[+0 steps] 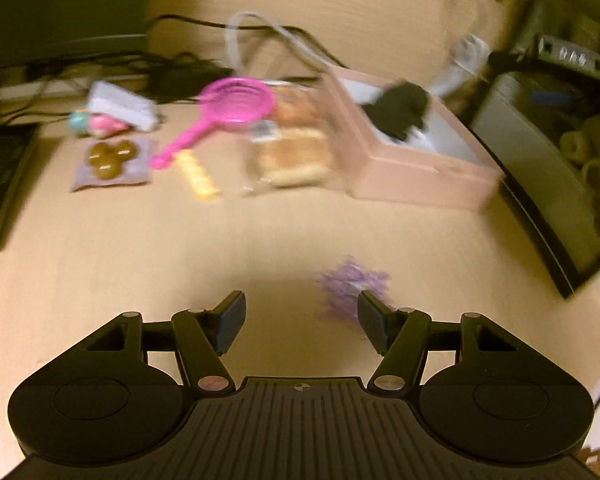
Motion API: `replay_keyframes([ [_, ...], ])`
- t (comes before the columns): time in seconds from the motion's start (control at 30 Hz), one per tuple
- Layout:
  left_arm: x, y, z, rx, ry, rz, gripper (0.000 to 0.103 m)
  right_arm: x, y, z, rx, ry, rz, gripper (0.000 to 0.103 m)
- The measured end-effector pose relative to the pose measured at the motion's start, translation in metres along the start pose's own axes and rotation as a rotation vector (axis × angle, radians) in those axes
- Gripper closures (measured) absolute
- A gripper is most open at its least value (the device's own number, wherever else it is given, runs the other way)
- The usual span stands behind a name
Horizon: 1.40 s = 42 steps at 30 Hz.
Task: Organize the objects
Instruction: 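Grasp the purple crystal snowflake with the left gripper and lift it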
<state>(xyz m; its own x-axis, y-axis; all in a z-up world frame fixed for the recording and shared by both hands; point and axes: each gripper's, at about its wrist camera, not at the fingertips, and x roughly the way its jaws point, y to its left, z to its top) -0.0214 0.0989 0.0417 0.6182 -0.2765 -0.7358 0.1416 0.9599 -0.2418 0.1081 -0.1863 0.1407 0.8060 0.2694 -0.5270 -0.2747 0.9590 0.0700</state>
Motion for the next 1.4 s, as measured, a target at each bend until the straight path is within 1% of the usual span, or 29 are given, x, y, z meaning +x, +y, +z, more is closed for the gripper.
replay_keyframes([
  [0.07,0.002,-0.01,-0.002,0.061,0.0,-0.02,0.036,-0.014,-0.001,-0.023,-0.053,-0.003,-0.044,0.0],
  [0.13,0.006,-0.024,-0.005,0.141,0.004,-0.02,0.036,-0.027,-0.001,-0.042,-0.09,-0.025,-0.085,0.0],
  [0.2,0.012,-0.04,-0.009,0.241,0.008,0.024,0.036,-0.041,0.0,-0.062,-0.099,-0.061,-0.126,0.0],
  [0.27,0.018,-0.048,-0.01,0.282,0.008,0.043,0.036,-0.047,0.001,-0.07,-0.106,-0.059,-0.142,0.0],
  [0.33,0.022,-0.05,-0.008,0.272,0.008,0.029,0.035,-0.048,0.003,-0.076,-0.122,-0.001,-0.116,0.0],
  [0.4,0.027,-0.05,-0.006,0.26,0.0,0.038,0.035,-0.049,0.006,-0.083,-0.138,0.046,-0.094,0.0],
  [0.47,0.036,-0.045,-0.002,0.236,0.011,0.052,0.035,-0.051,0.01,-0.089,-0.154,0.065,-0.092,0.0],
  [0.57,0.047,-0.04,0.001,0.19,0.054,0.01,0.035,-0.054,0.014,-0.097,-0.154,0.092,-0.075,0.0],
  [0.63,0.051,-0.045,0.0,0.21,0.041,0.008,0.034,-0.055,0.014,-0.102,-0.142,0.111,-0.069,0.0],
  [0.8,0.059,-0.06,0.002,0.257,0.049,0.044,0.029,-0.053,0.014,-0.113,-0.122,0.153,-0.065,0.0],
  [0.9,0.06,-0.064,-0.001,0.281,0.046,0.066,0.029,-0.052,0.017,-0.118,-0.135,0.166,-0.063,0.0],
  [1.07,0.056,-0.064,-0.006,0.294,0.041,0.075,0.029,-0.05,0.022,-0.121,-0.16,0.177,-0.05,0.0],
  [1.1,0.055,-0.064,-0.007,0.296,0.04,0.077,0.029,-0.049,0.023,-0.121,-0.165,0.178,-0.048,0.0],
  [1.13,0.053,-0.063,-0.009,0.296,0.033,0.084,0.038,-0.047,0.024,-0.12,-0.169,0.178,-0.046,0.0],
  [1.2,0.048,-0.06,-0.011,0.275,0.017,0.109,0.04,-0.043,0.029,-0.117,-0.18,0.174,-0.039,0.0],
  [1.3,0.037,-0.045,-0.013,0.185,0.017,0.127,0.04,-0.036,0.044,-0.107,-0.2,0.155,-0.015,0.0],
  [1.4,0.014,-0.024,-0.014,0.088,-0.002,0.134,0.04,-0.026,0.067,-0.093,-0.233,0.134,0.028,0.0],
])
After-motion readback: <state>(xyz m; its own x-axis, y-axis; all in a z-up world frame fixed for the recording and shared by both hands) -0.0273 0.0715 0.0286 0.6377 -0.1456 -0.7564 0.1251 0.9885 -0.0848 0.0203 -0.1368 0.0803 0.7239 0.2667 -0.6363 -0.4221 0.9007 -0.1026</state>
